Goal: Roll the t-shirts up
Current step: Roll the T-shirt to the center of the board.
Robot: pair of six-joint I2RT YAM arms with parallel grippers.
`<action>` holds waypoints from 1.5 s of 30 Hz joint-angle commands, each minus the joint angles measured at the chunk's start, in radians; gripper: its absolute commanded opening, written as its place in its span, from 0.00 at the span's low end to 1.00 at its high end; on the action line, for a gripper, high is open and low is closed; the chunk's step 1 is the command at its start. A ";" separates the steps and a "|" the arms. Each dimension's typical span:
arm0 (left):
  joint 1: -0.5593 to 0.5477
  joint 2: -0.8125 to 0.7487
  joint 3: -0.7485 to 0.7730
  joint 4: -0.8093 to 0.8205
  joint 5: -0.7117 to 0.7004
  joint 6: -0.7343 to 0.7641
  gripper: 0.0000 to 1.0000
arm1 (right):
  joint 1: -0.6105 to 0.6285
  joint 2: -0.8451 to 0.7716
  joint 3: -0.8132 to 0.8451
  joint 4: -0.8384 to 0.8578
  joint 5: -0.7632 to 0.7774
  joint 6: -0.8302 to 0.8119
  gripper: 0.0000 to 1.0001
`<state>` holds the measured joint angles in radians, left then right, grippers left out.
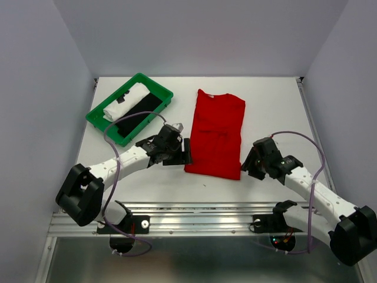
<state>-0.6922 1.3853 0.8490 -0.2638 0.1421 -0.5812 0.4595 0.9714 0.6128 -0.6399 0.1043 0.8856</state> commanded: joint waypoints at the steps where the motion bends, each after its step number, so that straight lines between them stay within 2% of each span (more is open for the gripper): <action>1: 0.000 -0.019 -0.065 0.018 -0.022 -0.055 0.80 | 0.002 0.000 -0.068 0.054 -0.046 0.068 0.53; 8: 0.000 0.000 -0.157 0.136 -0.006 -0.112 0.62 | 0.002 0.010 -0.153 0.183 -0.094 0.116 0.53; 11: 0.000 -0.006 -0.211 0.239 0.007 -0.167 0.60 | 0.002 0.035 -0.183 0.235 -0.095 0.128 0.52; 17: 0.000 0.014 -0.243 0.305 0.008 -0.198 0.57 | 0.002 0.081 -0.219 0.301 -0.127 0.141 0.48; 27: 0.000 0.078 -0.245 0.342 0.031 -0.207 0.40 | 0.002 0.101 -0.197 0.302 -0.130 0.139 0.30; 30: 0.000 0.098 -0.237 0.348 0.039 -0.209 0.28 | 0.002 0.105 -0.193 0.301 -0.132 0.138 0.25; 31: 0.000 0.104 -0.232 0.348 0.039 -0.209 0.19 | 0.002 0.102 -0.191 0.298 -0.133 0.138 0.20; 34: 0.000 0.118 -0.214 0.336 0.042 -0.206 0.00 | 0.002 0.093 -0.173 0.277 -0.135 0.138 0.06; 37: 0.000 0.106 -0.185 0.293 0.021 -0.203 0.00 | 0.002 0.081 -0.137 0.241 -0.118 0.136 0.02; 45: 0.006 0.098 -0.074 0.163 -0.001 -0.169 0.00 | 0.002 0.078 -0.062 0.178 -0.041 0.135 0.02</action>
<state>-0.6918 1.4921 0.7078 -0.0360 0.1665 -0.7788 0.4595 1.0584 0.4927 -0.4263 0.0048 1.0245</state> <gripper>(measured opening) 0.019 0.036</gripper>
